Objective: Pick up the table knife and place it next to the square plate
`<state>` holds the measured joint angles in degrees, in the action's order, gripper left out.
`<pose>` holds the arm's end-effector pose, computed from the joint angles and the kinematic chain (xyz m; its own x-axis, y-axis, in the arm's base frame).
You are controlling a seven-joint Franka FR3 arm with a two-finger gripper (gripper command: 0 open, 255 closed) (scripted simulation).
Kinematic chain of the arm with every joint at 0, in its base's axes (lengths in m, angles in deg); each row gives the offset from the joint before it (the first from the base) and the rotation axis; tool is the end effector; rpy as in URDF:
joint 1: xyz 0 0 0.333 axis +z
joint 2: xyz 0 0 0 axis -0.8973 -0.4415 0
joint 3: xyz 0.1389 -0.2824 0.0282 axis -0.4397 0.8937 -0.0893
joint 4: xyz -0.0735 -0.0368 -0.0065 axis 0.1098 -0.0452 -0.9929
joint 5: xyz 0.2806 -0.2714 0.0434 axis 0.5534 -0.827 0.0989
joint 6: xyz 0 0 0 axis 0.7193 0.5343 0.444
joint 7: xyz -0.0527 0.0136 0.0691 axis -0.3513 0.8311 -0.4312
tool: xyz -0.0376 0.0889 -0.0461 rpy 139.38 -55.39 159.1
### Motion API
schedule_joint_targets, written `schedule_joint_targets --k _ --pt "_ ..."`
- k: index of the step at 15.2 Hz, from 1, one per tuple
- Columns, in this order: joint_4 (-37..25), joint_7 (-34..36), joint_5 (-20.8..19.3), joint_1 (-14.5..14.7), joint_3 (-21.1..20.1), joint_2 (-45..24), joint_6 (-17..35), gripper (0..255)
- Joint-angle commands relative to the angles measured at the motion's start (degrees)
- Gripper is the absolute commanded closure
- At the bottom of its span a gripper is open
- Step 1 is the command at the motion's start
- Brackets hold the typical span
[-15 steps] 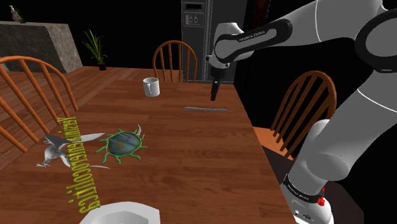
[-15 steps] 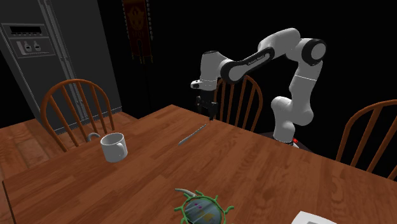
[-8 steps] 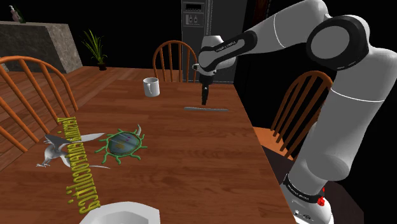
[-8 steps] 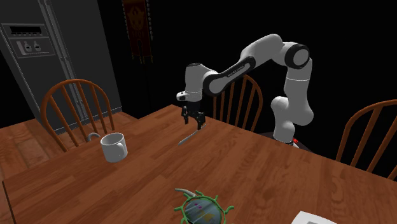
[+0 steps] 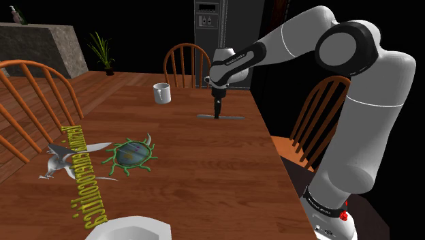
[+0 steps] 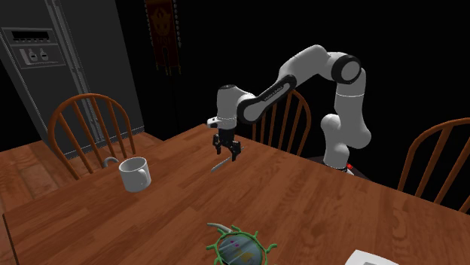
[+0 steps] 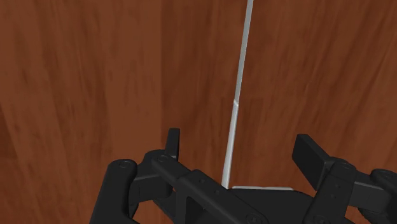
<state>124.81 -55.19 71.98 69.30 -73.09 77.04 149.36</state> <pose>0.5742 -0.0643 0.3793 0.7605 0.6473 0.0520 0.6481 -0.7616 0.0026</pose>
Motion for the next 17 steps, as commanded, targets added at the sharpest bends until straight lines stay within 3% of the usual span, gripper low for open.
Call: schedule_joint_targets --k 1,7,8,17 --pt "0.2 -0.2 0.1 0.0 0.0 -0.4 0.6 0" --pt "0.2 -0.2 0.1 0.0 0.0 -0.4 0.6 0" --pt "0.2 -0.2 0.1 0.0 0.0 -0.4 0.6 255" --pt "0.2 -0.2 0.1 0.0 0.0 -0.4 0.6 255"
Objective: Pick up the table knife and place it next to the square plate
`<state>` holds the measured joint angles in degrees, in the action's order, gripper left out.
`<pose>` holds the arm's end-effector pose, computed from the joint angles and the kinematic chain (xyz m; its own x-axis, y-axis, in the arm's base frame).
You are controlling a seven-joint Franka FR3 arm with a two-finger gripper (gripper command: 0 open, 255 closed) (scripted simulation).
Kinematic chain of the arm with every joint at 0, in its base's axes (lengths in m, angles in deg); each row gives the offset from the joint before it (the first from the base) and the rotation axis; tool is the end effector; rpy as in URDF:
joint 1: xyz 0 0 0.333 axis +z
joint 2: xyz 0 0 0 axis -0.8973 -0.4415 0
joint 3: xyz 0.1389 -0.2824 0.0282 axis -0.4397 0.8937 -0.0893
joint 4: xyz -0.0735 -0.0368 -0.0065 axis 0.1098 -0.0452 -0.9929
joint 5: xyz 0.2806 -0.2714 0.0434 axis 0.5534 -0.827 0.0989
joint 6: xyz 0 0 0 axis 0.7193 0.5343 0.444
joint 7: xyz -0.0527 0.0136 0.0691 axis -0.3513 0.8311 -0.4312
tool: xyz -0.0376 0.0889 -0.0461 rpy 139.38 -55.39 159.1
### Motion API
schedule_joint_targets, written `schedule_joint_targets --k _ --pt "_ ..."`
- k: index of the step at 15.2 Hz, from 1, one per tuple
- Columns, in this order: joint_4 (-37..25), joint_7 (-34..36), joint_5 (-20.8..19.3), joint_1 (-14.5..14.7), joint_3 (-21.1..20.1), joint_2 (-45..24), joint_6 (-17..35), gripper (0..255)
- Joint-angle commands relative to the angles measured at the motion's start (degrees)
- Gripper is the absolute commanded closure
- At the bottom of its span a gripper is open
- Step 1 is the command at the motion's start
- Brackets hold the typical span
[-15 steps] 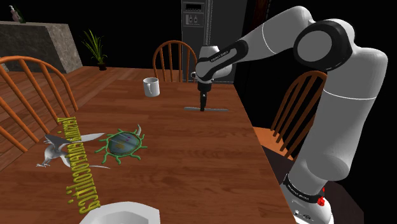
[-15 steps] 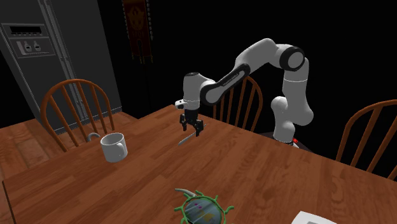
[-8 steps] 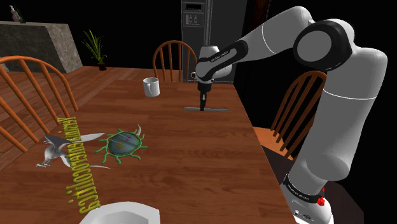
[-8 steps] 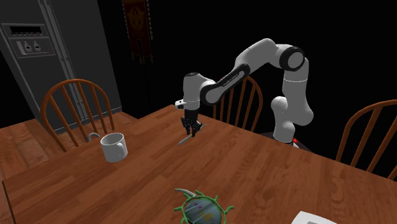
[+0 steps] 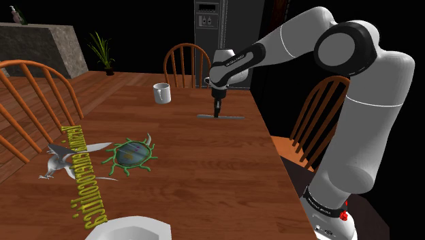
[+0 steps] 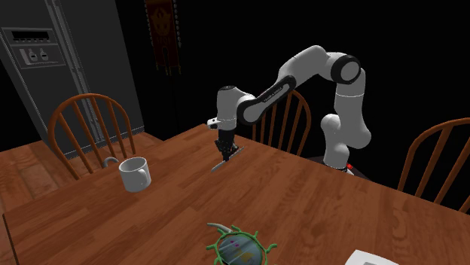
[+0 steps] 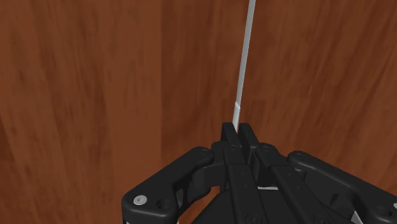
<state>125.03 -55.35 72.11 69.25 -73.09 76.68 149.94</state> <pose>0.5745 -0.0649 0.3750 0.7604 0.6474 0.0521 0.6482 -0.7615 0.0029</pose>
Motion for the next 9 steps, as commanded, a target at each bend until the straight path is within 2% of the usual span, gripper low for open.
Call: schedule_joint_targets --k 1,9 --pt "-0.3 0.1 -0.1 0.0 0.0 0.4 -0.7 255" --pt "-3.6 0.9 -1.1 0.1 0.1 2.9 -6.4 255"
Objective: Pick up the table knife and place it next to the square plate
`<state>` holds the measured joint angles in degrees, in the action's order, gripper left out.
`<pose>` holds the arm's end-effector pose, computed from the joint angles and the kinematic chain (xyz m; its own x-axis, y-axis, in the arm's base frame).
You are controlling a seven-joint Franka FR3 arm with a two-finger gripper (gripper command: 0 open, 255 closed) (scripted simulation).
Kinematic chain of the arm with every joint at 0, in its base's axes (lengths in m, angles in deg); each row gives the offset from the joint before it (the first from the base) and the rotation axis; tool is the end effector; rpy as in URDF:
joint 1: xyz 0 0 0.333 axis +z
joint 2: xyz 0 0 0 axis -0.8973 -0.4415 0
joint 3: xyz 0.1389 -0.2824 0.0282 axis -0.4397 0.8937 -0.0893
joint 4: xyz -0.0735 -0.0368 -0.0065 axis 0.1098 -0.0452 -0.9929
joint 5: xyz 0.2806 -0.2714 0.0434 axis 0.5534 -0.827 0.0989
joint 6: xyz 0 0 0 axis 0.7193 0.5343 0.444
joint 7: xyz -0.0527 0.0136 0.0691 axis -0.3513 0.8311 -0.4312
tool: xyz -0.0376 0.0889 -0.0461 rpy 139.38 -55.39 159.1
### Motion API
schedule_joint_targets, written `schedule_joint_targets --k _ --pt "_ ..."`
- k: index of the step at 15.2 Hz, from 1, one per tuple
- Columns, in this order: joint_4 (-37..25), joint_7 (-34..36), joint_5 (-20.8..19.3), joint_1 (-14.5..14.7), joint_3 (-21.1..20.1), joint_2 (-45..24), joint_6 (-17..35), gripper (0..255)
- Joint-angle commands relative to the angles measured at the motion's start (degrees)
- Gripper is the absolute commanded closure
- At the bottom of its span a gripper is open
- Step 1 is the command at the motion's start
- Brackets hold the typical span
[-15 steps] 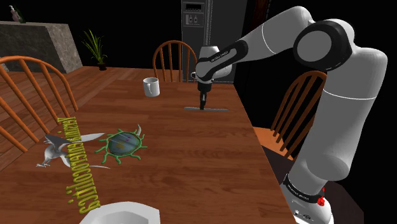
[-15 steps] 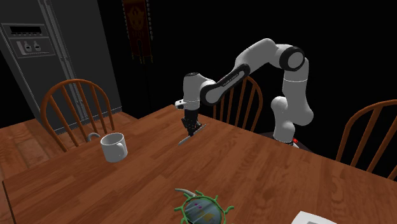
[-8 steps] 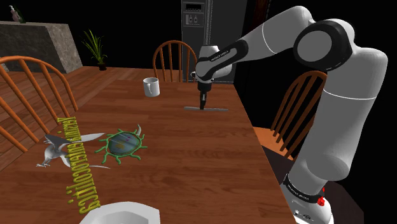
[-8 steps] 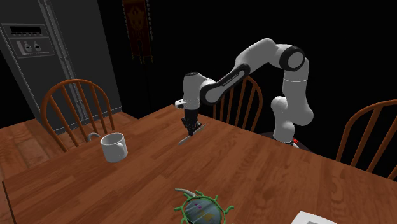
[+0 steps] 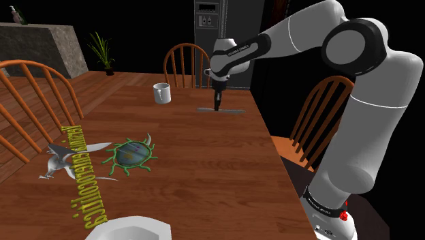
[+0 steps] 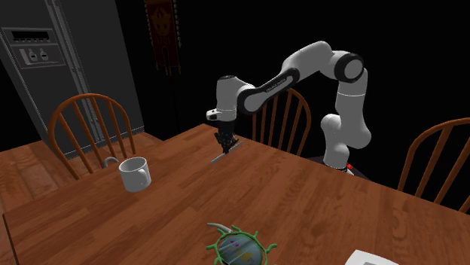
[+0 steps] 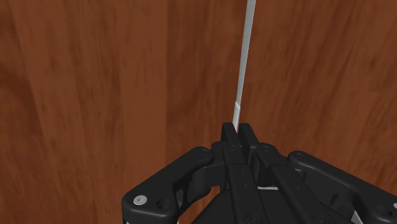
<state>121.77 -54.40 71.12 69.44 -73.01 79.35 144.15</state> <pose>0.5749 -0.0636 0.4182 0.7604 0.6473 0.0525 0.6481 -0.7615 0.0034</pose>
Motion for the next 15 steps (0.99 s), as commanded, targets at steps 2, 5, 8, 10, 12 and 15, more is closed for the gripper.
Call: schedule_joint_targets --k 2,5,8,10,12,15 --pt "-1.2 0.1 -0.3 0.0 0.1 0.8 -2.1 255" --pt "-2.7 0.3 -0.5 0.0 0.1 1.5 -4.2 255" --pt "-4.4 0.5 -0.7 0.0 0.1 2.1 -6.4 255" --pt "-5.5 0.6 -0.8 0.0 0.1 2.4 -7.9 255" --pt "-3.5 1.8 -1.3 0.6 -0.3 4.3 -7.7 255" --pt "2.6 5.4 -2.5 2.1 -1.9 9.6 -6.6 255"
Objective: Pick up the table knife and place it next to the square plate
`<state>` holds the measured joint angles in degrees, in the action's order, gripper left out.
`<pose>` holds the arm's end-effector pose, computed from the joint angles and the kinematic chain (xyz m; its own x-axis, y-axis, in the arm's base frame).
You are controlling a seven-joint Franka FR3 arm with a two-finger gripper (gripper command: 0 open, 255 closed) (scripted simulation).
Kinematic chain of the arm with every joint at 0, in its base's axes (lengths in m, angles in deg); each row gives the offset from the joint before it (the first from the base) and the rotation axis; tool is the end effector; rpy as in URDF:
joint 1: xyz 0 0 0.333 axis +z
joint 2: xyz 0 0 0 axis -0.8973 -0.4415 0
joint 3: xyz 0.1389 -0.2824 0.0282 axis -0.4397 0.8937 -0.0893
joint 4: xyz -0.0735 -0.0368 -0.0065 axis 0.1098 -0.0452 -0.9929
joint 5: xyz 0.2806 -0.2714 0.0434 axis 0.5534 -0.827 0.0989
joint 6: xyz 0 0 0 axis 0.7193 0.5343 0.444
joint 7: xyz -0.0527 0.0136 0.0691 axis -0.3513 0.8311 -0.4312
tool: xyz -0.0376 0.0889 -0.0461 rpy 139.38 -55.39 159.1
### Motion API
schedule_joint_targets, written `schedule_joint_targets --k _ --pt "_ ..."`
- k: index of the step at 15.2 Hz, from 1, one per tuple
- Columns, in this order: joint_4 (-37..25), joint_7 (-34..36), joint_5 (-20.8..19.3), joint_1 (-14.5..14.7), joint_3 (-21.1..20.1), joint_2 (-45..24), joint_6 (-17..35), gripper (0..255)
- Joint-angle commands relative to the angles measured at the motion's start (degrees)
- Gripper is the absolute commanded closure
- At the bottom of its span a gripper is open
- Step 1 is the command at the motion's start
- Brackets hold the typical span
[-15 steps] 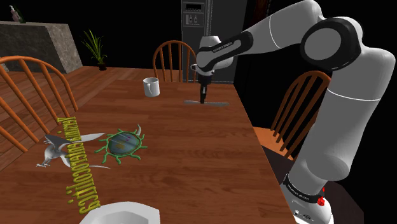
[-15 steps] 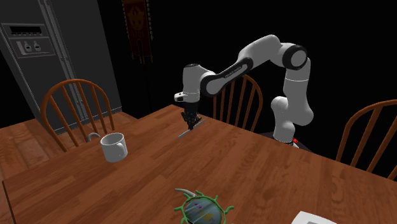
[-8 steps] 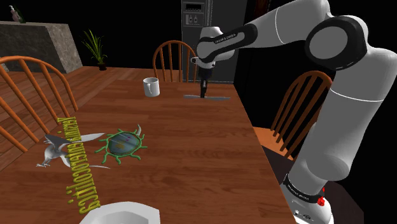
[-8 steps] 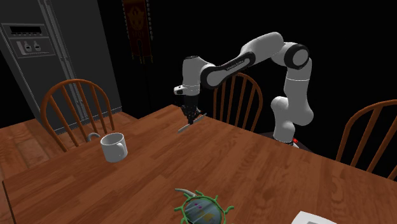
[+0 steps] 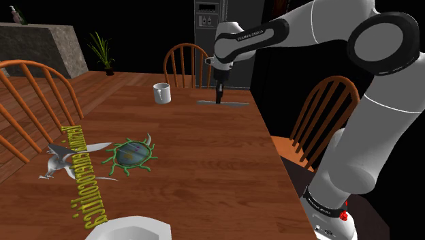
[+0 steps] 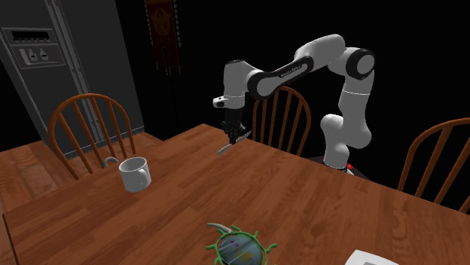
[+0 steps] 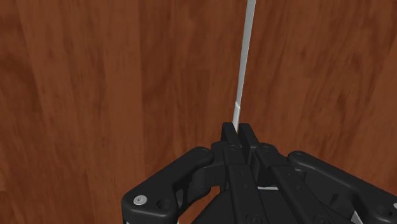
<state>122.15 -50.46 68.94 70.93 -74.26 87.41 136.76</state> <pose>0.5463 -0.0386 0.4808 0.7601 0.6477 0.0526 0.6485 -0.7612 0.0026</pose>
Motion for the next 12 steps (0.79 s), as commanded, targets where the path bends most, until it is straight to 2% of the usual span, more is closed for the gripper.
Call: schedule_joint_targets --k 1,12 --pt "4.1 2.6 -0.7 1.1 -1.3 3.2 1.0 255" --pt "20.5 16.0 -0.9 5.9 -9.6 19.6 1.3 255"
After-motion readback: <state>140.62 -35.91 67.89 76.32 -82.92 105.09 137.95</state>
